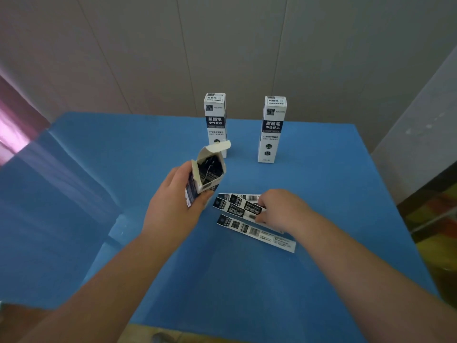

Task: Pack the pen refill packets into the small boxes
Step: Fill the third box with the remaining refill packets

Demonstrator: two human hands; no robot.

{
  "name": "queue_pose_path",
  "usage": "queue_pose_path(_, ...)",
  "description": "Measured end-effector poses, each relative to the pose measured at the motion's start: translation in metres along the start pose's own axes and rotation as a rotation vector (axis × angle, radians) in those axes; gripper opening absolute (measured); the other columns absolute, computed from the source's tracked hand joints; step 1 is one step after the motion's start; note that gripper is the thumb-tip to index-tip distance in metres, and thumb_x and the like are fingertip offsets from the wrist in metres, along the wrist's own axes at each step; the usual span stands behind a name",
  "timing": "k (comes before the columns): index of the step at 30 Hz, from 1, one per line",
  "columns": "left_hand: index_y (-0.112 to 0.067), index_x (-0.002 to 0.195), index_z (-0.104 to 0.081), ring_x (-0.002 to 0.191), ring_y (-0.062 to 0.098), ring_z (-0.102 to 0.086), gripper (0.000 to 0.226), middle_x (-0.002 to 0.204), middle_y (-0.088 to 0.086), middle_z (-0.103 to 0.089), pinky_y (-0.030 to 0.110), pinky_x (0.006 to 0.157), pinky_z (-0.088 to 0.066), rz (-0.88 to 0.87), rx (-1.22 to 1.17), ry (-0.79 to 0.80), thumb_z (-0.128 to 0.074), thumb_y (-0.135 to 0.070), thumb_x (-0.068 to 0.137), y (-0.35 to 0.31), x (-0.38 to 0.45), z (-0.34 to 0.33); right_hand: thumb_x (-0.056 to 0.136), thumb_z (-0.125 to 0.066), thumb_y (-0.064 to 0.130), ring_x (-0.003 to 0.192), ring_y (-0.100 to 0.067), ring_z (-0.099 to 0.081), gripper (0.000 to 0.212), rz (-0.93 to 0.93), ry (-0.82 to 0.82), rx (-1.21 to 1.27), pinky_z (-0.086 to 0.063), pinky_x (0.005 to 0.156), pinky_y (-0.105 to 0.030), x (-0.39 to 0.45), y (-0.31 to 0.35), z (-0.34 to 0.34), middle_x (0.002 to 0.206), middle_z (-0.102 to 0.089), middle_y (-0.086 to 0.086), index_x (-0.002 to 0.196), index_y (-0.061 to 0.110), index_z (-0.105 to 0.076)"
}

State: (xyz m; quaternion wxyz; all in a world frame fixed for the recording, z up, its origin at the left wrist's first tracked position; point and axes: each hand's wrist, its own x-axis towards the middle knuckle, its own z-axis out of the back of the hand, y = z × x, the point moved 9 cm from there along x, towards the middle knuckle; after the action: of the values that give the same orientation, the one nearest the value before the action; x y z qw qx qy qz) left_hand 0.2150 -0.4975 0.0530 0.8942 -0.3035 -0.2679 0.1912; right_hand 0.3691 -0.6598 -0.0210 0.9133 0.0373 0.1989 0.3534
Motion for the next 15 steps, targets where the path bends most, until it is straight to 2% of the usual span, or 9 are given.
queue_pose_path(4,-0.052,0.128,-0.038,0.104,0.003,-0.058,0.049,0.114,-0.046,-0.044,0.031,0.08,-0.051,0.002,-0.009,-0.007,-0.061,-0.052,0.084,0.0,0.001,0.0,0.087,-0.07,0.033,0.076,-0.019,-0.062,0.012,0.02,-0.007,0.02,-0.047,0.06,-0.028,0.002,-0.002,0.005,0.082,-0.065,0.001,0.085,0.022,-0.068)
queue_pose_path(8,-0.051,0.129,-0.036,0.104,0.002,-0.057,0.051,0.113,-0.048,-0.042,0.028,0.078,-0.049,0.0,0.004,-0.004,-0.063,-0.048,0.086,0.001,0.001,-0.001,0.087,-0.068,0.031,0.073,-0.021,-0.062,0.017,0.009,-0.016,-0.025,-0.044,0.055,-0.028,-0.001,-0.009,0.014,0.077,-0.065,-0.002,0.075,0.02,-0.063)
queue_pose_path(12,-0.053,0.128,-0.037,0.103,-0.001,-0.055,0.05,0.113,-0.048,-0.043,0.025,0.077,-0.047,0.001,0.0,-0.009,-0.06,-0.051,0.084,0.002,0.001,0.001,0.088,-0.068,0.033,0.066,-0.017,-0.06,0.026,0.011,-0.096,0.019,-0.043,0.054,-0.03,-0.006,-0.017,0.039,0.068,-0.062,0.002,0.066,0.022,-0.059)
queue_pose_path(15,-0.054,0.129,-0.036,0.101,-0.005,-0.052,0.05,0.115,-0.05,-0.041,0.019,0.075,-0.044,0.002,0.001,-0.014,-0.059,-0.052,0.084,0.002,0.001,0.0,0.087,-0.068,0.033,0.065,-0.017,-0.062,0.023,0.009,-0.107,0.027,-0.043,0.053,-0.029,-0.006,-0.02,0.053,0.067,-0.065,0.0,0.068,0.02,-0.063)
